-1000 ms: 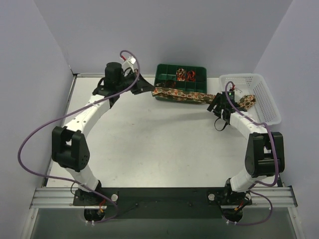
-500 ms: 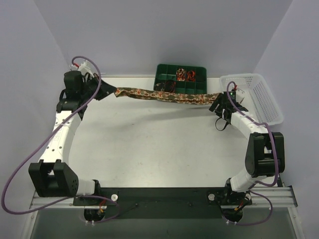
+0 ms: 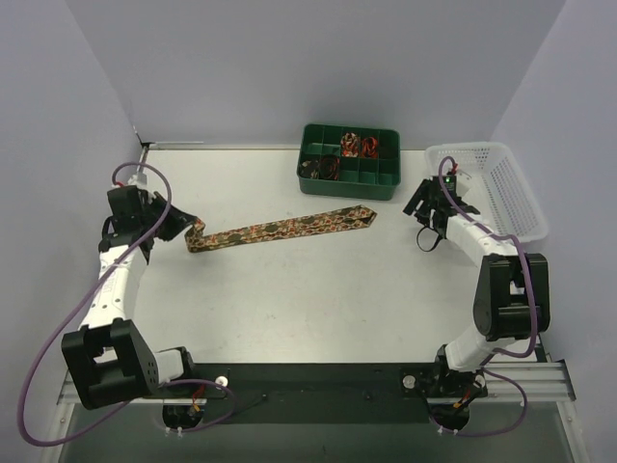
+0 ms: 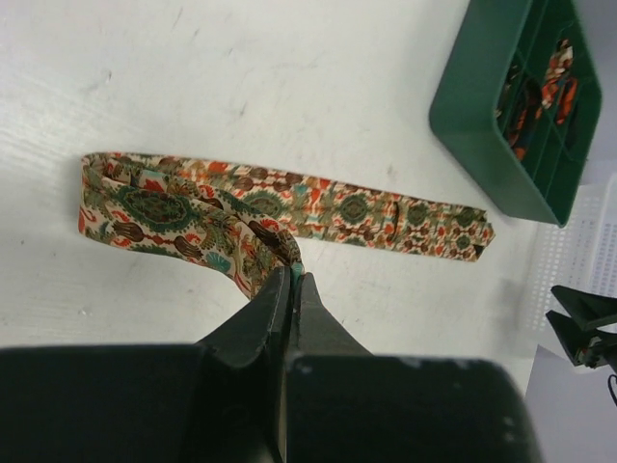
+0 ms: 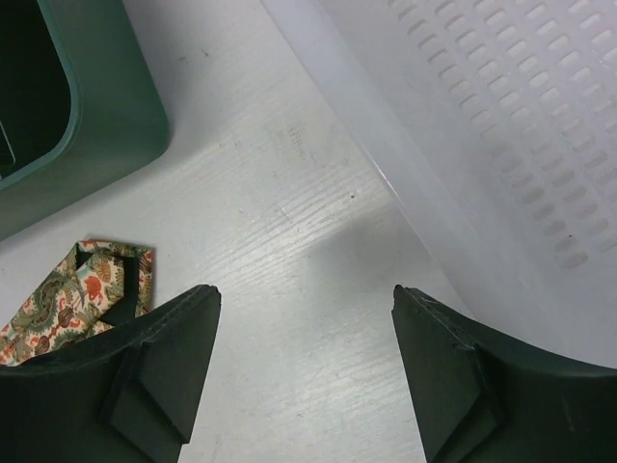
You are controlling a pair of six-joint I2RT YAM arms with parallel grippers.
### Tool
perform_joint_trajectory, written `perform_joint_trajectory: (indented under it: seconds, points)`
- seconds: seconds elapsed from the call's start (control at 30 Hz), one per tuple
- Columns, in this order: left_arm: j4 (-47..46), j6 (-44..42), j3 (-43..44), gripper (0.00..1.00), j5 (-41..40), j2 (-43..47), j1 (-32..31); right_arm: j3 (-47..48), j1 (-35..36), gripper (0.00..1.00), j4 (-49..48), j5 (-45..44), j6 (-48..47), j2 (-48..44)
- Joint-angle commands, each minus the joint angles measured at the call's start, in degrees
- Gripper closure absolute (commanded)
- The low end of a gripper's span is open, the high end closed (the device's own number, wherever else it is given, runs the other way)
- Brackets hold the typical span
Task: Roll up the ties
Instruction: Move the tie to the center of the board, then flatten out the tie at the center of the board.
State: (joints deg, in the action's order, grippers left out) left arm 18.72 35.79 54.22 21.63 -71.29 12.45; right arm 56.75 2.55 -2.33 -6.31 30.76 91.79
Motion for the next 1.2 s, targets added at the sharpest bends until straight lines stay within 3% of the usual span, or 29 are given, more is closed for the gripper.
perform_joint_trajectory:
  seconds: [0.0,0.17,0.27,0.37,0.4,0.5,0.83,1.17]
  points:
    - [-3.78,-0.37,-2.71,1.00,0.00,-0.52,0.38,3.10,1.40,0.27,0.48,1.47,-2.01,0.50]
    - [-4.13,-0.81,-3.07,1.00,-1.41,0.09,1.44,5.47,5.27,0.28,-1.27,7.50,-4.48,3.39]
    - [-3.69,-1.25,-2.19,1.00,-1.15,0.01,1.53,9.86,7.38,0.43,-0.06,11.31,-4.66,8.57]
    - [-3.34,-1.78,-1.75,1.00,-1.06,0.01,1.53,15.66,9.58,0.69,1.88,13.68,-4.75,14.19]
    - [-3.34,-1.95,-1.75,1.00,-1.15,0.09,1.44,16.71,10.10,0.83,2.06,14.21,-4.75,16.21]
    - [-3.78,-1.78,-1.83,1.00,-0.36,0.01,1.53,20.58,11.95,0.95,3.89,14.39,-5.01,20.51]
    - [-5.36,-0.64,-1.31,1.00,0.70,-0.17,1.53,31.93,14.94,0.98,17.96,9.83,-5.54,29.76]
    - [-8.70,1.39,-2.10,1.00,2.80,-0.25,1.35,26.40,14.86,1.00,29.30,2.71,-9.49,26.69]
